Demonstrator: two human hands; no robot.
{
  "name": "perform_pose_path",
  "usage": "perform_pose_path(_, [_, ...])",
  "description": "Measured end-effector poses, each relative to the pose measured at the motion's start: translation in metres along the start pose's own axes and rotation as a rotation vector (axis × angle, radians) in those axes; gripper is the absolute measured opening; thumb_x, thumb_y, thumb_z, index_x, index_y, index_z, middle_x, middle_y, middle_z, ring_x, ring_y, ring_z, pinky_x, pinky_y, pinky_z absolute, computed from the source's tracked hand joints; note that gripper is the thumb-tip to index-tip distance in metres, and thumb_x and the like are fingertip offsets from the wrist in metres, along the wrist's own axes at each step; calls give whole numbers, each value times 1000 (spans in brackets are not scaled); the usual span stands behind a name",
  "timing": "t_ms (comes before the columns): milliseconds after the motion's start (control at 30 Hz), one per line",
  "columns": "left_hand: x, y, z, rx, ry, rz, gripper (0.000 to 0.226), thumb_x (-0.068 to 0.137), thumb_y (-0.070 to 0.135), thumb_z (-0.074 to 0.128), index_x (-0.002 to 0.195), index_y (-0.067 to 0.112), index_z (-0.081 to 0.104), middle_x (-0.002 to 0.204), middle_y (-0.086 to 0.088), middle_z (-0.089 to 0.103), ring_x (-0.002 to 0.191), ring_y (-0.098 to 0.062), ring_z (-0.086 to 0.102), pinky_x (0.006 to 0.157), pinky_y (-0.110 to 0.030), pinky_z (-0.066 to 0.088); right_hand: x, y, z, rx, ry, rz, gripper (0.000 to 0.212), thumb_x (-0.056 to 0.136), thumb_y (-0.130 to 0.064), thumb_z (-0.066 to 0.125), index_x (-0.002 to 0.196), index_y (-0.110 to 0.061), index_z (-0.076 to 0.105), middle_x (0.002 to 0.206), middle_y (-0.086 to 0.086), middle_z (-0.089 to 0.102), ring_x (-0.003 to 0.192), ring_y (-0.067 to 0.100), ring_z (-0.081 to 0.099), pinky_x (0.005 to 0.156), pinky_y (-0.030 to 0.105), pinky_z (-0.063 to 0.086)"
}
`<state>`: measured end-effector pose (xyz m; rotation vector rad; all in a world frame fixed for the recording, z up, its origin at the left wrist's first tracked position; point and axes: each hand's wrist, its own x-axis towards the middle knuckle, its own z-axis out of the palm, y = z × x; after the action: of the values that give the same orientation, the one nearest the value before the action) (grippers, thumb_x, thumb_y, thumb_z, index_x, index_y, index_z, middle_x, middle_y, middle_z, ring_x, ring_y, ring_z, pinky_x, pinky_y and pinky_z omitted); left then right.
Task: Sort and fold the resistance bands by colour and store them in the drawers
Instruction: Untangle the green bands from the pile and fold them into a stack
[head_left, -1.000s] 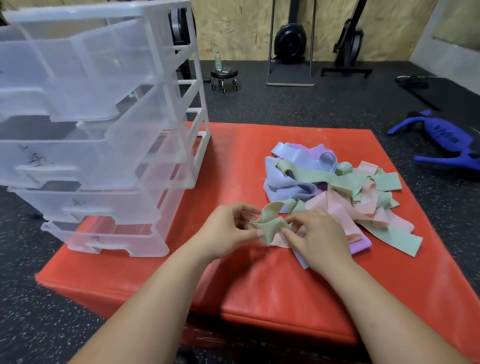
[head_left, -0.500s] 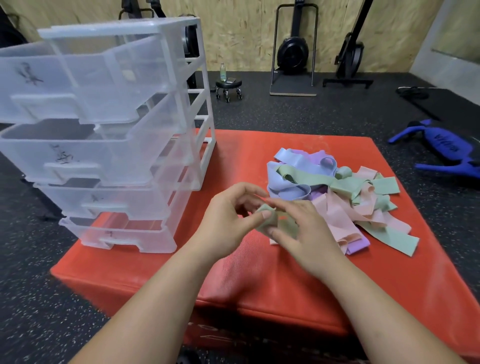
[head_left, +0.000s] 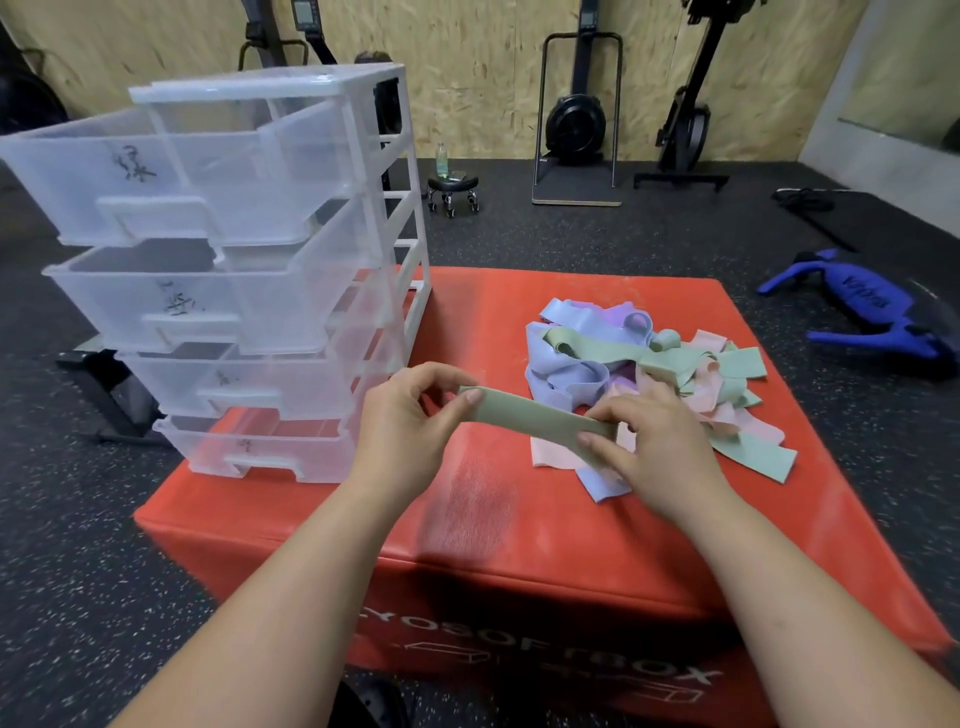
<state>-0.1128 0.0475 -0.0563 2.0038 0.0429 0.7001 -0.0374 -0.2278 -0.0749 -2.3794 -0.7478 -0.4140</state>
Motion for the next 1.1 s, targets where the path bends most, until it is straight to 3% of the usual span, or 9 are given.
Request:
perform_pose_path(267, [-1,-4,-5,-107,35,-127,5,94,17,80,92,21,77,71,-1,74,62,-20,71,66,-40,59,-22,25,-36,-85,-179,144,18,78,-37,87,80,-45,71,72,-22,60,89,7,51,74,36,42])
perform_pose_path(367, [-3,-8,-2,-107,-48,-132,6,93,13,80,92,18,76,73,-3,77,70,-21,75,74,-44,62,-31,37,-47,-77,-112,159,16,79,-36,87,82,-42,73,74,-22,65,88,11,52,73,37,44])
perform_pose_path(467, [-9,-8,3,-101,-165,-115,7,91,16,84,90,21,79,79,-3,77,73,-15,69,71,-37,55,-40,44,-54,-175,31,81,19,77,-23,89,86,-33,76,77,-20,63,84,18,53,70,36,42])
perform_pose_path(533, [-11,-11,4,-104,-233,-116,8,88,18,86,91,24,81,86,-4,78,79,-22,71,76,-41,57,-46,50,-54,-211,57,47,23,76,-20,89,86,-32,73,81,-18,64,84,18,54,72,39,47])
perform_pose_path(600, [-14,-18,4,-17,-344,-131,8,87,23,87,91,26,81,89,2,80,86,-20,76,83,-40,62,-55,59,-52,-226,-62,35,27,75,-27,89,86,-38,68,86,-20,66,87,17,58,77,41,51])
perform_pose_path(733, [-23,-36,5,319,-559,-153,14,85,17,83,86,31,78,81,12,78,78,-4,74,81,-33,61,-80,71,-40,-264,-543,100,24,72,-57,83,91,-48,69,92,-27,66,91,2,56,84,29,50])
perform_pose_path(833, [-24,-43,4,397,-598,-179,19,84,15,82,86,32,75,85,16,77,75,0,71,76,-25,57,-85,75,-41,-236,-570,103,34,73,-65,79,101,-45,74,95,-29,66,91,2,55,85,30,49])
perform_pose_path(967, [-27,-47,11,430,-557,-182,20,87,21,82,99,32,72,96,14,73,75,-2,69,66,-11,46,-86,77,-46,-239,-493,192,30,74,-53,84,102,-47,73,101,-23,69,90,1,59,86,31,52])
perform_pose_path(1100, [-34,-48,24,467,-571,-158,36,88,22,83,120,26,69,108,8,68,83,-8,67,78,-22,52,-85,74,-48,-360,-556,389,49,70,-58,84,114,-46,64,103,-14,64,99,12,64,89,36,54])
